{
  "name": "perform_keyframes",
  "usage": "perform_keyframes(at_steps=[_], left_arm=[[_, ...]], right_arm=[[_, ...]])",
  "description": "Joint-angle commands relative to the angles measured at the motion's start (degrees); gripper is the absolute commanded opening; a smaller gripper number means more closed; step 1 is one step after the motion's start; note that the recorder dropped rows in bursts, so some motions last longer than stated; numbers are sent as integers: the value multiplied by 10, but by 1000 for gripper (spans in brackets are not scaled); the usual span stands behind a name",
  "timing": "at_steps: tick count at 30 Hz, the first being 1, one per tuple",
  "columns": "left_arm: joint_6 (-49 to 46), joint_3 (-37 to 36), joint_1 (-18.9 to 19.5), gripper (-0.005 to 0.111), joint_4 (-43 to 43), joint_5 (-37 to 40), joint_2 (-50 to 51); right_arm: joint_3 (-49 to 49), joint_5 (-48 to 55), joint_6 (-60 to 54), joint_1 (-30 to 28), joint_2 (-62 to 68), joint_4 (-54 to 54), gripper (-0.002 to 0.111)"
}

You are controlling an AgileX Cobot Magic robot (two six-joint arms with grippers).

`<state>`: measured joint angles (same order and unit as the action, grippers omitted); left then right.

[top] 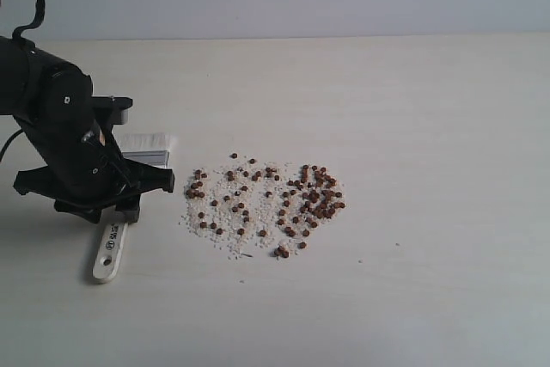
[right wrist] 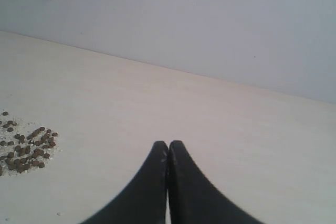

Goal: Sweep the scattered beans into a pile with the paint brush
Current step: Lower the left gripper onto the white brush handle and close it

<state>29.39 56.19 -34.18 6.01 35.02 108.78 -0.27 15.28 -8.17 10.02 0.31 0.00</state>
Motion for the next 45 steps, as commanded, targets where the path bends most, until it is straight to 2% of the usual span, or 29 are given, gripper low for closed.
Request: perform_keyframes(at_steps=[1, 30, 39, 42, 43, 44, 45], left_arm=[[-1, -1, -2, 47, -6, 3, 0], [-6, -5, -2, 47, -14, 13, 0], [-8, -27, -2, 47, -13, -26, 0], [-7, -27, -2, 37, -13, -26, 0], [-11, -27, -2, 29, -13, -26, 0], [-33, -27, -2, 9, -13, -25, 0], [-53, -27, -2, 0, -13, -25, 0]], right_arm=[[3, -5, -1, 0, -3, 0, 0], [3, -5, -1, 0, -3, 0, 0], [3, -5, -1, 0, -3, 0, 0], [3, -5, -1, 0, -3, 0, 0], [3, -5, -1, 0, -3, 0, 0], [3, -5, -1, 0, -3, 0, 0], [3, -5, -1, 0, -3, 0, 0]])
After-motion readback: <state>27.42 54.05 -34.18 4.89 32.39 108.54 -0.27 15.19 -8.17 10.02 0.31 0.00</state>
